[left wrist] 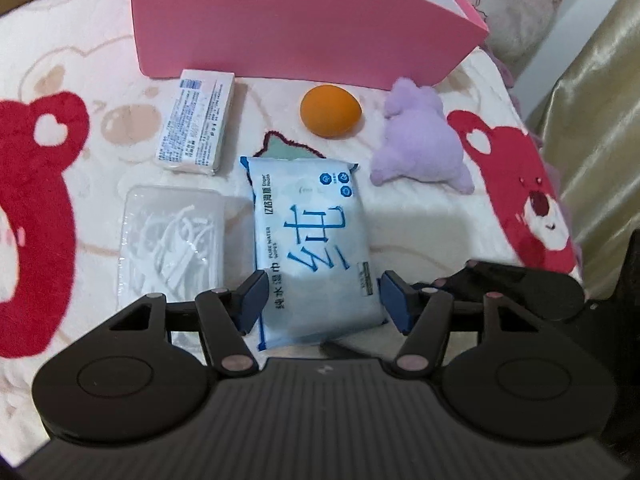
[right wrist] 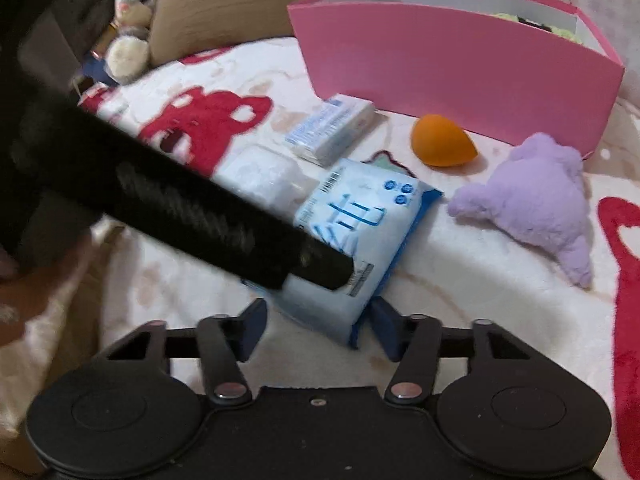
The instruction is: Organize objects
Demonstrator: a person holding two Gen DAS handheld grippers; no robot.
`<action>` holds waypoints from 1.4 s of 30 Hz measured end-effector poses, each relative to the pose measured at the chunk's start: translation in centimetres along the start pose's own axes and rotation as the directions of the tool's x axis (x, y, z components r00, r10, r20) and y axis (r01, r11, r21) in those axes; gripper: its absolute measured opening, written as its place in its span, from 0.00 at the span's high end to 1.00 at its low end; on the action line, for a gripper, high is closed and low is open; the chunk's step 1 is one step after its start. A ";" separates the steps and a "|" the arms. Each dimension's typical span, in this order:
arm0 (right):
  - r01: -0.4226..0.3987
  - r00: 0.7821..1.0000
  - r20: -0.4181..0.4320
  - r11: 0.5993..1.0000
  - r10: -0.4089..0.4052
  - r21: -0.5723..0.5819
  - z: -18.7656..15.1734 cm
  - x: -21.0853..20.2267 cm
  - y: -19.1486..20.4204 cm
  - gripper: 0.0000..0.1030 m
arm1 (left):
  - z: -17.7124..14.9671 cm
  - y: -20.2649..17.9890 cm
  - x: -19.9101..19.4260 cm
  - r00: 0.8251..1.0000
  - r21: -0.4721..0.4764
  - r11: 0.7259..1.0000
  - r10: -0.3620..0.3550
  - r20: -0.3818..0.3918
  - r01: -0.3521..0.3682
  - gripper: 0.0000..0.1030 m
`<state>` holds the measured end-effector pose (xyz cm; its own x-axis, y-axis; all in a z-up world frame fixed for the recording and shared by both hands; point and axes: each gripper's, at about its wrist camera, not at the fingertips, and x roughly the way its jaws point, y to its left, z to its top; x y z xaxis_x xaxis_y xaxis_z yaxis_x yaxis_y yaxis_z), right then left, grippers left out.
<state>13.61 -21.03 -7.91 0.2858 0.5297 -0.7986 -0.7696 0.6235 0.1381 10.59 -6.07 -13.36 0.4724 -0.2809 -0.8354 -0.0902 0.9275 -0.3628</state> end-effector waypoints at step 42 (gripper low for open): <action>-0.024 1.000 -0.004 0.987 0.025 0.158 -0.5 -1.4 -4.5 0.48 | -0.7 1.5 2.5 0.994 -0.195 0.976 -0.094 0.048 0.101 0.73</action>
<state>16.39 -24.83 -7.70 0.2646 0.5426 -0.7972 -0.6764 0.6937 0.2476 11.03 -5.56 -16.23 0.5202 -0.3542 -0.7771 -0.2110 0.8284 -0.5188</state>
